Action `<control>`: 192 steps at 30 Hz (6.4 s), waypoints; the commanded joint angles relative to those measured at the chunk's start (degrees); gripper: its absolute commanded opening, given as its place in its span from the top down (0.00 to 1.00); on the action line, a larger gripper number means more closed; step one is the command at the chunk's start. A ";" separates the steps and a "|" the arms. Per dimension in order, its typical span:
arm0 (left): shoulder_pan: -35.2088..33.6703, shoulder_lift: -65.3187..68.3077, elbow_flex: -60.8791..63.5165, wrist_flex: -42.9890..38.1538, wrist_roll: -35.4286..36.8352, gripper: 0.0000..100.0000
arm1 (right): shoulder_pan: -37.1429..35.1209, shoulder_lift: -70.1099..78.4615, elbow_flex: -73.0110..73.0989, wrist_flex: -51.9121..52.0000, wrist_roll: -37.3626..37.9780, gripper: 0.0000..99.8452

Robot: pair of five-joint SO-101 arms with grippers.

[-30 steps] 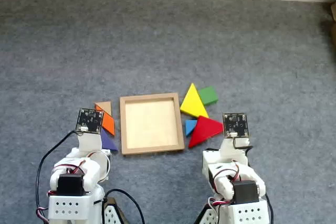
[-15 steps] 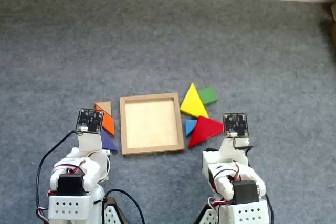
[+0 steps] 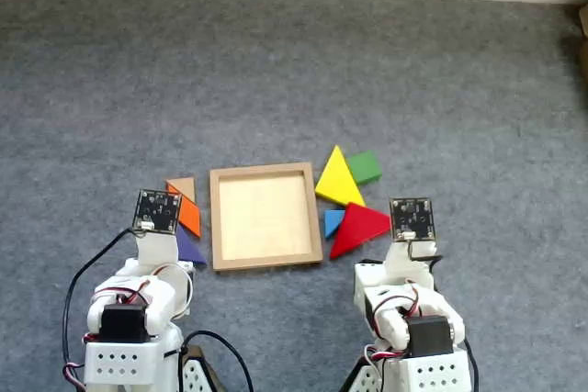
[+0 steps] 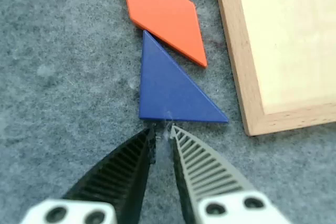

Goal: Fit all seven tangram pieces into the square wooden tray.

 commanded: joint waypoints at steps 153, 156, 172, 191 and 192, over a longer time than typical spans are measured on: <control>0.04 -2.68 1.19 0.18 0.26 0.93 | 11.12 88.13 -63.96 4.53 -19.43 0.85; 0.04 -2.68 1.19 0.18 0.26 0.93 | 8.84 90.86 -64.13 4.00 -24.35 0.77; 0.04 -2.68 1.19 0.18 0.26 0.93 | 6.99 94.90 -61.41 -5.05 -29.54 0.73; 0.04 -2.68 1.19 0.18 0.26 0.93 | 11.38 105.54 -61.05 -7.25 -29.01 0.73; 0.04 -2.68 1.19 0.18 0.26 0.93 | 11.38 105.54 -61.05 -7.25 -29.01 0.73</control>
